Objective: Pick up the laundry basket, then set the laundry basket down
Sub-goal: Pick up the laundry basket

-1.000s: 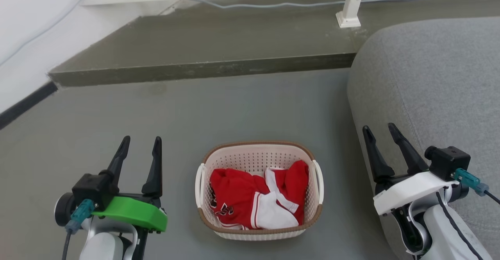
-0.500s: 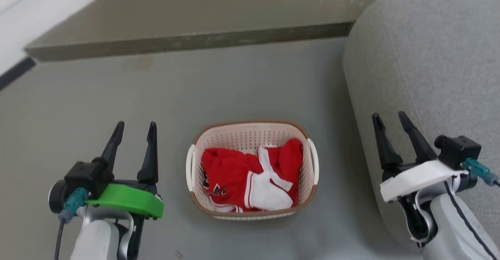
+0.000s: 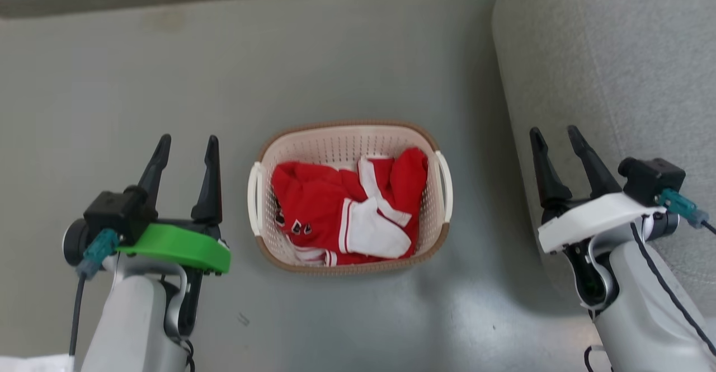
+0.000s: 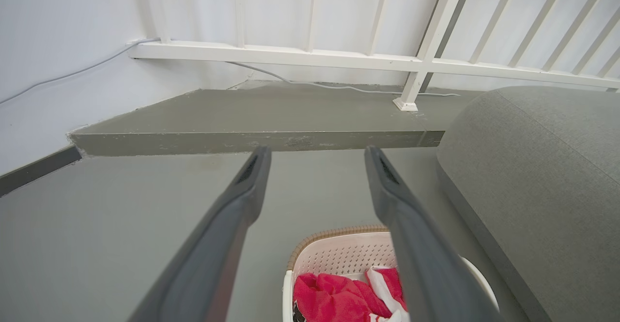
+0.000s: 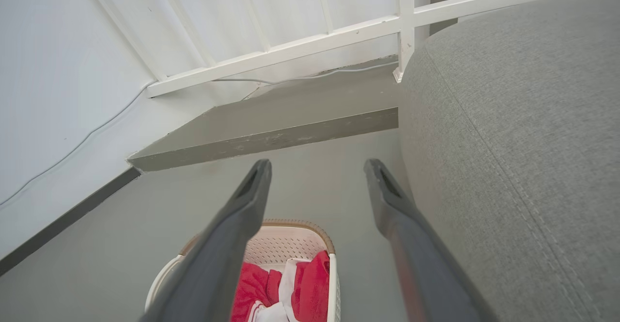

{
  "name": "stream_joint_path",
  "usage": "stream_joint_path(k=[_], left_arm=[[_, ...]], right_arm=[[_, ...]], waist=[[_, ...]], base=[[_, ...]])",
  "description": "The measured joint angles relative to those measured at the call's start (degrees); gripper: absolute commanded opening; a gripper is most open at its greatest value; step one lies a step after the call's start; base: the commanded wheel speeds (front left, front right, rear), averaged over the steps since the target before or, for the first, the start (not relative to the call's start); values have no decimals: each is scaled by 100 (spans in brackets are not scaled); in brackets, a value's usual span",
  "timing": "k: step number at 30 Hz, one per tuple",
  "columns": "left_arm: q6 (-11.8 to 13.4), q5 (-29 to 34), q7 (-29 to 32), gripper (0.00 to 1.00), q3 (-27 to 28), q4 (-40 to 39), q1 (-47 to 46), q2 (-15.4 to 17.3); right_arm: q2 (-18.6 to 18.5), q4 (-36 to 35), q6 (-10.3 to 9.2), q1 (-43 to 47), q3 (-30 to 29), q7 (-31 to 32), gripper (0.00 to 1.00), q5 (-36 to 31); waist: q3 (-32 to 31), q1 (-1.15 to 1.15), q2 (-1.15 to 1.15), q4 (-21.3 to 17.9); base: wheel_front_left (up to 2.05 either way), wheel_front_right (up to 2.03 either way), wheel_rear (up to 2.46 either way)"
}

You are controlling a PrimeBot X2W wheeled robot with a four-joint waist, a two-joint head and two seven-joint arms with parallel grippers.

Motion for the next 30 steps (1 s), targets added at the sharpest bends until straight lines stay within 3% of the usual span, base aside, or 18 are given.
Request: stream_joint_path(k=[17, 30], left_arm=[[-5, -15, -2, 100, -164, 921, -1031, 24], [-11, -132, 76, 100, -266, 2242, -2013, 29]], right_arm=[[143, 1154, 3, -1124, 169, 27, 100, 135], [154, 2182, 51, -2108, 414, 360, 100, 151]], waist=[[1174, 0, 0, 6], [2154, 1, 0, 72]], base=[[0, 0, 0], [0, 0, 0]])
